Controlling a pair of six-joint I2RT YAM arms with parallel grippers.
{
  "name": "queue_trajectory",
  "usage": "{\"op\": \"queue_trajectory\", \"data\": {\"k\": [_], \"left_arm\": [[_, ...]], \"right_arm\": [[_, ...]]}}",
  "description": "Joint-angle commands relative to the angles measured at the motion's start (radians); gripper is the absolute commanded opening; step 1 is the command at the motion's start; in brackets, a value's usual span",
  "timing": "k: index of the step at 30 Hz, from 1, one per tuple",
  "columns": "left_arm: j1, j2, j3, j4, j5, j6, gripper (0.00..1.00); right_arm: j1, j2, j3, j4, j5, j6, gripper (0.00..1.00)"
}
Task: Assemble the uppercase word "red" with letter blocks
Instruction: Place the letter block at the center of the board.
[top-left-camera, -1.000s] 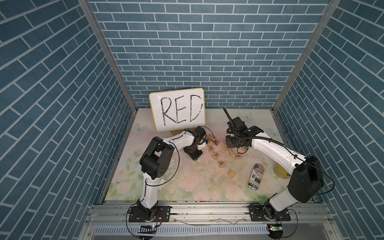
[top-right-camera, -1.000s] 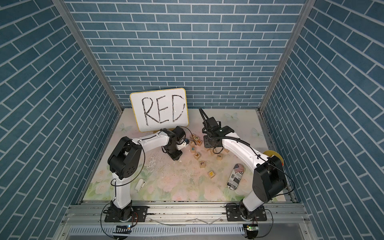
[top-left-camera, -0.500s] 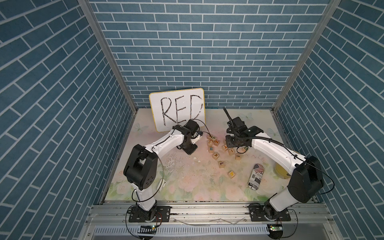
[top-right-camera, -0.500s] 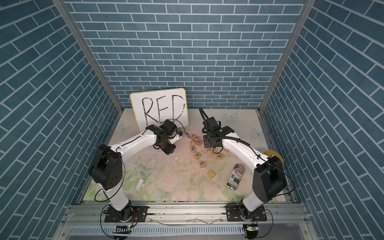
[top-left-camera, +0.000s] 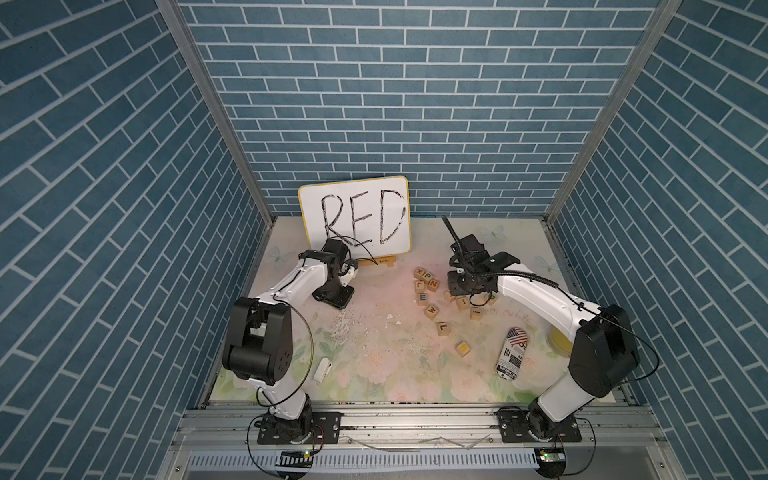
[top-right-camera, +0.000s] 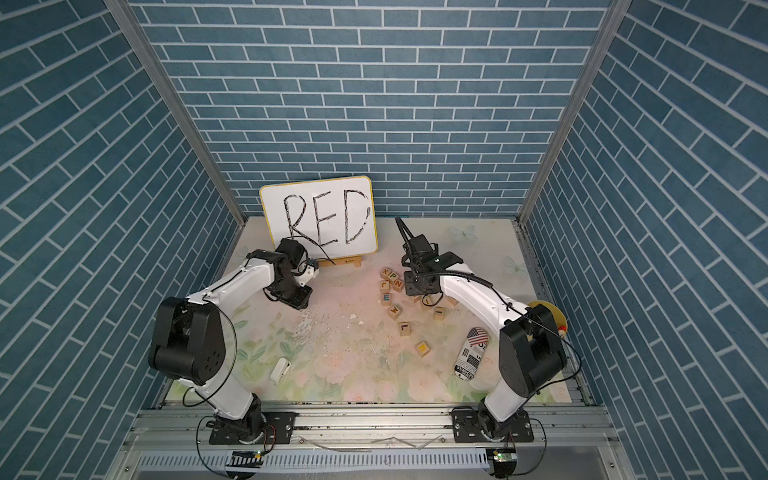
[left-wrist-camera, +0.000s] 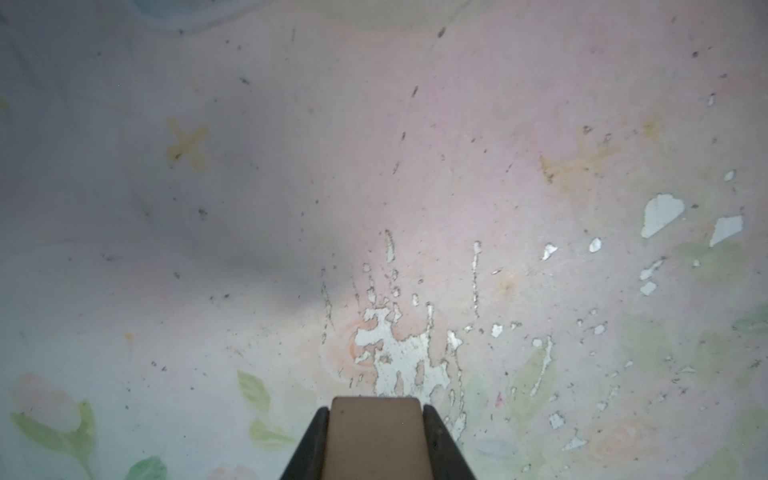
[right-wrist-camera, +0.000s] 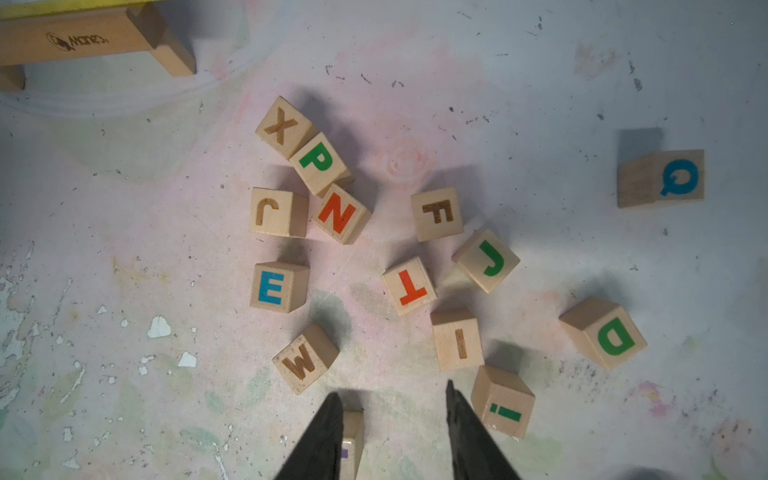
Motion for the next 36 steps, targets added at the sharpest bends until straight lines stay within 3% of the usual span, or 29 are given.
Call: {"op": "queue_trajectory", "data": {"k": [1, 14, 36], "left_arm": [[0.041, -0.008, -0.023, -0.014, 0.016, 0.011, 0.25], [0.142, 0.118, 0.007, 0.05, 0.023, -0.05, 0.25], [0.169, 0.17, -0.036, 0.109, -0.028, -0.123, 0.25]], "right_arm": [[-0.003, 0.018, 0.014, 0.007, -0.008, 0.004, 0.43], [-0.003, 0.033, -0.016, 0.016, 0.007, 0.001, 0.43], [-0.003, 0.067, -0.031, 0.024, 0.0, -0.003, 0.43]]}}
